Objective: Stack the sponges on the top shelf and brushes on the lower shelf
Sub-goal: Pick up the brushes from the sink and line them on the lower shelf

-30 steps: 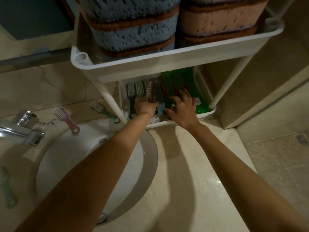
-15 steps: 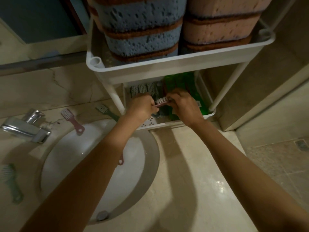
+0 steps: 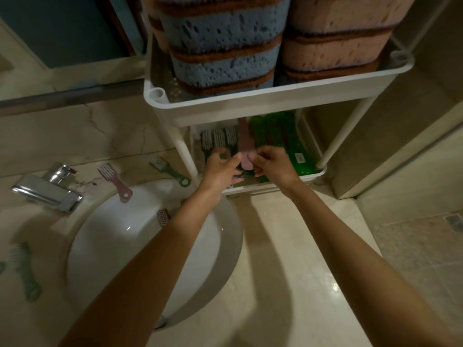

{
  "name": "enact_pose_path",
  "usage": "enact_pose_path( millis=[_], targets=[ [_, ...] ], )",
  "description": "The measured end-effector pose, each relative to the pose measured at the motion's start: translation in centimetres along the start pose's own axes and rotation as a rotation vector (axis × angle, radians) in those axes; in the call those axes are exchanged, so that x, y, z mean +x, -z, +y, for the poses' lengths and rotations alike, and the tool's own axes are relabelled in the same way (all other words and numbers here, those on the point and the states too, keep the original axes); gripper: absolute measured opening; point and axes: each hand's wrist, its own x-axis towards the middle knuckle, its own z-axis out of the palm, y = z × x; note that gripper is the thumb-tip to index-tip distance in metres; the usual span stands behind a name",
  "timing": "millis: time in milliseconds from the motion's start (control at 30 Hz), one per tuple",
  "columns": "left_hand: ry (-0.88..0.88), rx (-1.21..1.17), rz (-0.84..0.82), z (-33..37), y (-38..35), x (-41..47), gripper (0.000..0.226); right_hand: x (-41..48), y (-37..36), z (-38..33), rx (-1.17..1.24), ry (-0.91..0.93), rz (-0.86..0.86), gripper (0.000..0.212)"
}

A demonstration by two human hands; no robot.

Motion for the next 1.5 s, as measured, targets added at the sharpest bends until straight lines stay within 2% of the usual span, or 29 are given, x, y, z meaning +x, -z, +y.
enact_pose_path(
  millis=[100,200,333,400,567,700,833,1033,1233,1400,1433,1500],
  targets=[
    [-0.018,0.092,-0.025,-0.2,0.6,0.3,0.032,-0.4,-0.6,-0.3,0.020,-0.002,-0.118,0.019],
    [-0.017,0.142,0.016,-0.6,1.3,1.3,0.021,-0.3,-0.5,-0.2,0.016,-0.016,-0.119,0.019],
    [-0.059,0.365,0.078,-1.2,1.2,3.4,0.026,0.3,0.4,1.1,-0.477,0.126,0.159,0.021],
    [-0.067,0.434,0.073,-1.1,0.7,4.3,0.029,0.0,0.6,1.6,-0.615,0.187,0.195,0.024],
    [-0.045,0.514,0.052,-1.4,0.1,5.9,0.028,-0.4,-0.1,2.2,-0.823,0.320,0.122,0.033],
    [-0.028,0.584,0.064,-2.2,0.1,6.6,0.031,0.4,-0.5,2.0,-0.907,0.289,0.014,0.049],
    [-0.044,0.604,0.058,-3.1,0.3,7.5,0.029,1.4,-0.7,1.9,-0.954,0.304,-0.053,0.049],
    [-0.041,0.553,0.067,-3.3,0.2,7.8,0.024,2.1,-0.7,2.4,-0.999,0.320,-0.093,0.048],
    [-0.024,0.398,0.099,-3.6,-0.1,8.7,0.027,2.3,-0.7,2.7,-0.972,0.318,-0.091,0.049],
    [0.025,0.274,0.168,-3.5,-0.9,8.4,0.008,2.4,-0.7,3.0,-0.986,0.336,-0.076,0.053],
    [0.020,0.256,0.174,-3.3,-1.0,8.1,0.010,2.5,-0.7,3.1,-0.983,0.342,-0.075,0.055],
    [0.026,0.187,0.201,-3.0,-0.9,7.8,0.026,2.6,-0.7,3.2,-0.981,0.359,-0.081,0.057]
  ],
)
